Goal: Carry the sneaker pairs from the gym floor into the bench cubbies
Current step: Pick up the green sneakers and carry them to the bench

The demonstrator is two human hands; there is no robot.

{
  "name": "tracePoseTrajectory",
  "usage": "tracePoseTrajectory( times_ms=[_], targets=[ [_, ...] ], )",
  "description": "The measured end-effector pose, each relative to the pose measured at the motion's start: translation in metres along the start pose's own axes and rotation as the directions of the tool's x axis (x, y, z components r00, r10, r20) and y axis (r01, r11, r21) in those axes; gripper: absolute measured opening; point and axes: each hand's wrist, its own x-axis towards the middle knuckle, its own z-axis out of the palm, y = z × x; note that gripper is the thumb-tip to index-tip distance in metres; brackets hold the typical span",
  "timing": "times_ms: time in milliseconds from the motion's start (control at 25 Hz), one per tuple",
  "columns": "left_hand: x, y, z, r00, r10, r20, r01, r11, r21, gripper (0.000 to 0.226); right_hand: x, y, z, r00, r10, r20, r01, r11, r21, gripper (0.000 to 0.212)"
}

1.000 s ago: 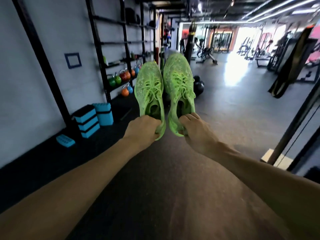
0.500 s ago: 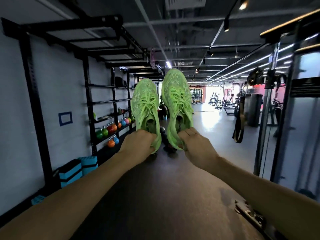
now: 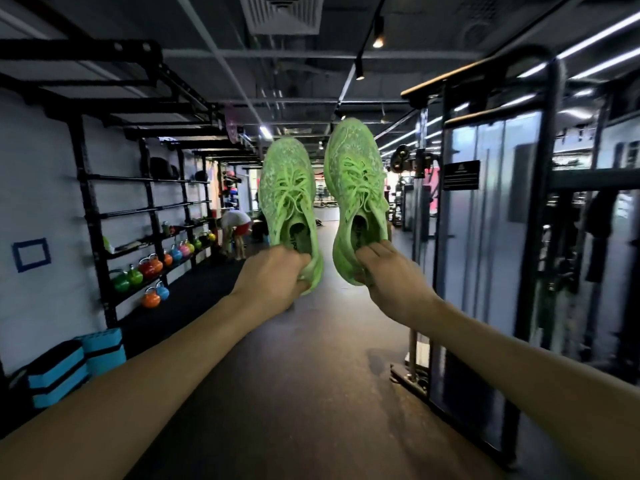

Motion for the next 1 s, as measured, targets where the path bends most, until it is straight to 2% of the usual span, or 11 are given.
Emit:
tracePoseTrajectory(
  times_ms=[160, 320, 600, 680, 800, 920, 1000],
  targets=[
    [0.001, 0.074, -0.024, 0.989, 0.127, -0.074, -0.134, 0.987, -0.093, 0.031, -0.065, 0.016, -0.072, 0.989, 0.147, -0.019, -0.148, 0.982, -0.116, 0.023],
    [-0.005, 0.150, -0.041, 0.947, 0.281, -0.154, -0.311, 0.923, -0.226, 0.032, -0.138, 0.023, -0.138, 0.967, 0.254, -0.023, -0.252, 0.938, -0.237, 0.025],
    [-0.051, 0.324, -0.072, 0.791, 0.547, -0.275, -0.609, 0.656, -0.445, 0.037, -0.309, 0.015, -0.269, 0.848, 0.524, -0.083, -0.502, 0.741, -0.447, 0.022],
    [-0.063, 0.378, -0.086, 0.744, 0.596, -0.302, -0.661, 0.590, -0.463, 0.033, -0.355, 0.009, -0.310, 0.799, 0.592, -0.101, -0.557, 0.668, -0.493, 0.022],
    [-0.089, 0.477, -0.124, 0.640, 0.667, -0.381, -0.749, 0.434, -0.500, 0.029, -0.431, 0.001, -0.389, 0.722, 0.670, -0.173, -0.634, 0.540, -0.554, 0.021],
    [-0.125, 0.581, -0.172, 0.538, 0.707, -0.459, -0.819, 0.310, -0.483, 0.017, -0.508, -0.008, -0.472, 0.666, 0.704, -0.247, -0.673, 0.425, -0.605, 0.018],
    [-0.148, 0.643, -0.201, 0.494, 0.711, -0.501, -0.842, 0.249, -0.478, 0.014, -0.554, -0.013, -0.522, 0.634, 0.718, -0.287, -0.691, 0.359, -0.628, 0.017]
  ],
)
